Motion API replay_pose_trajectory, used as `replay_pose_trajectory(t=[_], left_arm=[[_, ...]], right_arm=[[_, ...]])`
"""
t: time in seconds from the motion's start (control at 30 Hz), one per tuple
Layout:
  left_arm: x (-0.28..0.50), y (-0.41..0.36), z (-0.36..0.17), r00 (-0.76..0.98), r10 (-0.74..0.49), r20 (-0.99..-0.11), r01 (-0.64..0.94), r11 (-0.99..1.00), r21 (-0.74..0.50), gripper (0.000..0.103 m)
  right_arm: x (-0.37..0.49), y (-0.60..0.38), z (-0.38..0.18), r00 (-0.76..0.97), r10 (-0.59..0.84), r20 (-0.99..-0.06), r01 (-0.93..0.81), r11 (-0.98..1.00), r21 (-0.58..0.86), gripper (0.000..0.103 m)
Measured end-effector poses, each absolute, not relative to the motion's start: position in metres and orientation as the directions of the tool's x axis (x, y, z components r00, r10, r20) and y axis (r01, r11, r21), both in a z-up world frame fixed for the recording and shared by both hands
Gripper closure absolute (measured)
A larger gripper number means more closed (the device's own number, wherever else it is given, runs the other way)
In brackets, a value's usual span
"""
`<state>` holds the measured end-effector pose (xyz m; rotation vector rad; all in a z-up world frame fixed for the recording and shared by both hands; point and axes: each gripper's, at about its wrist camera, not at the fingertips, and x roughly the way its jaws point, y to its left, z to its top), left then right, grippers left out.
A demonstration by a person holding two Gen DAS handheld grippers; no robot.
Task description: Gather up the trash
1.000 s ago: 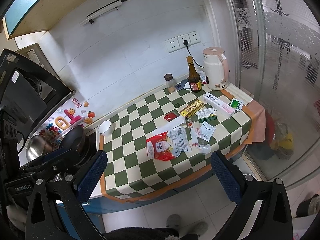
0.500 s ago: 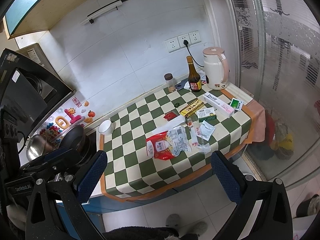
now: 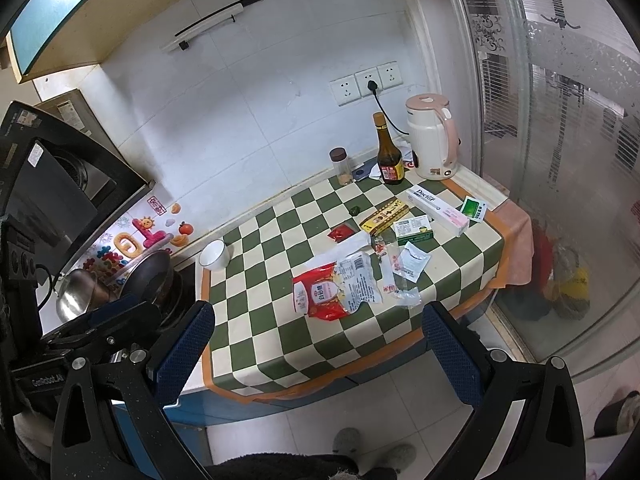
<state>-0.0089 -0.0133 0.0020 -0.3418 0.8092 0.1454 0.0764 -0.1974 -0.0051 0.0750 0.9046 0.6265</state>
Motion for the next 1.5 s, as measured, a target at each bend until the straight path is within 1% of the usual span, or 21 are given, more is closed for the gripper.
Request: replay_pose_trajectory(t=[0.07,0.13,0.2,0.33,0.47,0.53,0.63,0.83,0.9,0.97,1.03,1.2,1.3,1.33,1.37,1.4,1.43,1.47,1.5], left_arm=[[-0.002,-0.019,-0.001,0.671,0.097,-0.735,-0.306,0.939,-0.155,0.000],[0.010,-0.022,-0.008,0.637,0.228,-0.736,-0.372,0.927,-0.036,0.000],[0.024,-0.022,-0.018,0.612,0.305,-0.730,-0.414,0.909,0.033,0.000],[0.055,-0.012,-0.046,0.547,0.402,-0.734,-0.472,0.873,0.126,0.000],[0.099,-0.007,-0.076,0.497,0.428,-0.755,-0.454,0.869,0.194,0.000],[0.126,-0.007,-0.087,0.480,0.418,-0.771,-0.415,0.883,0.220,0.000],[0.178,-0.006,-0.107,0.445,0.368,-0.817,-0.332,0.915,0.231,0.000],[0.297,0.006,-0.167,0.359,0.288,-0.888,-0.189,0.954,0.232,0.000],[0.342,0.014,-0.196,0.325,0.258,-0.910,-0.133,0.965,0.226,0.000],[0.380,0.020,-0.222,0.286,0.224,-0.932,-0.078,0.975,0.210,0.000],[0.419,0.025,-0.253,0.238,0.180,-0.954,-0.018,0.983,0.181,0.000],[0.489,0.023,-0.320,0.118,0.100,-0.988,0.109,0.988,0.113,0.000],[0.515,0.019,-0.352,0.064,0.087,-0.994,0.167,0.981,0.097,0.000],[0.520,0.020,-0.352,0.086,0.061,-0.994,0.163,0.984,0.074,0.000],[0.528,0.022,-0.353,0.084,0.046,-0.995,0.165,0.984,0.059,0.006],[0.534,0.023,-0.355,0.067,0.035,-0.997,0.169,0.985,0.046,0.014],[0.537,0.024,-0.355,0.061,0.021,-0.998,0.166,0.986,0.031,0.029],[0.540,0.026,-0.356,0.053,0.013,-0.999,0.165,0.986,0.021,0.034],[0.541,0.026,-0.357,0.046,0.012,-0.999,0.173,0.985,0.020,0.034]], right_arm=[[0.079,-0.199,-0.008,0.470,0.509,-0.722,-0.456,0.840,0.295,0.000],[0.085,-0.201,-0.014,0.498,0.455,-0.738,-0.416,0.872,0.257,0.000],[0.095,-0.203,-0.023,0.522,0.398,-0.754,-0.379,0.901,0.213,0.000],[0.136,-0.215,-0.053,0.541,0.306,-0.783,-0.314,0.937,0.150,0.000],[0.189,-0.225,-0.095,0.489,0.273,-0.829,-0.280,0.949,0.147,0.000],[0.218,-0.222,-0.114,0.455,0.252,-0.854,-0.270,0.953,0.138,0.000],[0.265,-0.217,-0.140,0.400,0.234,-0.886,-0.254,0.957,0.138,0.000],[0.367,-0.195,-0.194,0.328,0.171,-0.929,-0.217,0.971,0.102,0.000],[0.402,-0.187,-0.216,0.300,0.145,-0.943,-0.209,0.974,0.083,0.006],[0.440,-0.178,-0.241,0.256,0.122,-0.959,-0.204,0.976,0.070,0.017],[0.476,-0.171,-0.267,0.209,0.104,-0.972,-0.195,0.979,0.063,0.025],[0.541,-0.154,-0.326,0.101,0.070,-0.992,-0.202,0.978,0.048,0.025],[0.559,-0.144,-0.347,0.061,0.050,-0.997,-0.230,0.973,0.035,0.025],[0.567,-0.139,-0.355,0.048,0.043,-0.998,-0.243,0.969,0.030,0.025],[0.573,-0.135,-0.361,0.038,0.039,-0.999,-0.255,0.967,0.028,0.025],[0.579,-0.131,-0.367,0.025,0.040,-0.999,-0.268,0.963,0.032,0.025],[0.583,-0.127,-0.372,0.014,0.040,-0.999,-0.276,0.960,0.035,0.025],[0.588,-0.123,-0.377,0.003,0.042,-0.999,-0.284,0.958,0.040,0.025],[0.592,-0.119,-0.382,-0.008,0.043,-0.999,-0.290,0.956,0.044,0.025]])
